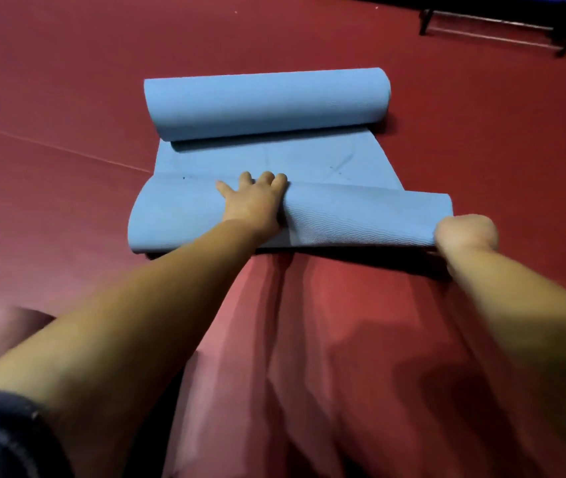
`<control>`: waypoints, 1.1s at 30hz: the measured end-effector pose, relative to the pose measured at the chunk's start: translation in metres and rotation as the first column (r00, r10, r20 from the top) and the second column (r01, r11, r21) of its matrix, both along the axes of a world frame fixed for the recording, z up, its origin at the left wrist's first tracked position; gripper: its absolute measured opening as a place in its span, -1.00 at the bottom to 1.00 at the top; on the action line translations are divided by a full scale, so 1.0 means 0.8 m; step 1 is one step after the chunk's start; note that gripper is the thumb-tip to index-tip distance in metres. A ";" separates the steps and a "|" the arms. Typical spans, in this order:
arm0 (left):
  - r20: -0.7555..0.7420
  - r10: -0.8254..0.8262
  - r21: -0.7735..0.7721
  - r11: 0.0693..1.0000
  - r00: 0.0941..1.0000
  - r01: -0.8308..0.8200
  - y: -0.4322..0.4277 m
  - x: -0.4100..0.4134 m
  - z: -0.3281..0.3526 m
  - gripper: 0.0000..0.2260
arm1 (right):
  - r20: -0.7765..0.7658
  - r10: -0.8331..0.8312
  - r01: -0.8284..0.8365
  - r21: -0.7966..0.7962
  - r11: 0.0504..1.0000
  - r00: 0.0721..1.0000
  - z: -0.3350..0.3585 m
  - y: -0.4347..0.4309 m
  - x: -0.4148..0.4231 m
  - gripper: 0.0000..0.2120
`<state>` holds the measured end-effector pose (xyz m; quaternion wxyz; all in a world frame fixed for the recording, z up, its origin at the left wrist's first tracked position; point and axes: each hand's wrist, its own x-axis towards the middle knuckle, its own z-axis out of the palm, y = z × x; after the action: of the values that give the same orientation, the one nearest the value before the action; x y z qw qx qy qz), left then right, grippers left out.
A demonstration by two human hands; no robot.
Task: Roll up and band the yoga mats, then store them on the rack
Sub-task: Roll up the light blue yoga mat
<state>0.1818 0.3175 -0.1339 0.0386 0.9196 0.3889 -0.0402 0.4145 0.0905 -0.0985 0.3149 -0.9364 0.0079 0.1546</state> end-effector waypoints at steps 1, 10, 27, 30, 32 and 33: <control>0.004 -0.030 -0.015 0.999 1.000 0.030 -0.018 0.014 0.002 -0.40 | -0.026 0.013 -0.014 -0.038 0.999 1.000 0.007 -0.024 0.006 -0.71; -0.150 -0.366 -0.168 0.925 0.919 0.341 -0.216 0.001 0.027 -0.14 | 0.328 -0.214 0.318 -0.307 0.897 0.920 0.007 -0.176 -0.034 -0.41; -0.402 -0.316 -0.543 0.838 0.860 0.054 -0.246 -0.122 0.034 -0.16 | -0.213 0.833 -0.785 -0.512 0.350 0.510 -0.019 -0.192 -0.173 -0.33; -0.279 -0.293 -0.540 0.836 0.914 0.103 -0.262 -0.140 0.041 -0.44 | -0.362 0.822 -0.881 -0.353 0.316 0.440 -0.001 -0.191 -0.187 -0.25; -0.223 -0.269 -0.514 0.849 0.937 0.122 -0.268 -0.153 0.060 -0.57 | -0.428 0.844 -0.921 -0.348 0.176 0.323 0.020 -0.193 -0.195 -0.20; -0.209 -0.265 -0.503 0.855 0.941 0.129 -0.273 -0.159 0.072 -0.63 | -0.436 0.853 -0.924 -0.363 0.125 0.286 0.032 -0.196 -0.200 -0.20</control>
<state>0.0546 0.0995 -0.0761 0.2085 0.9018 0.2709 -0.2645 0.2546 -0.0665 -0.0729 -0.1294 -0.7868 -0.4864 0.3572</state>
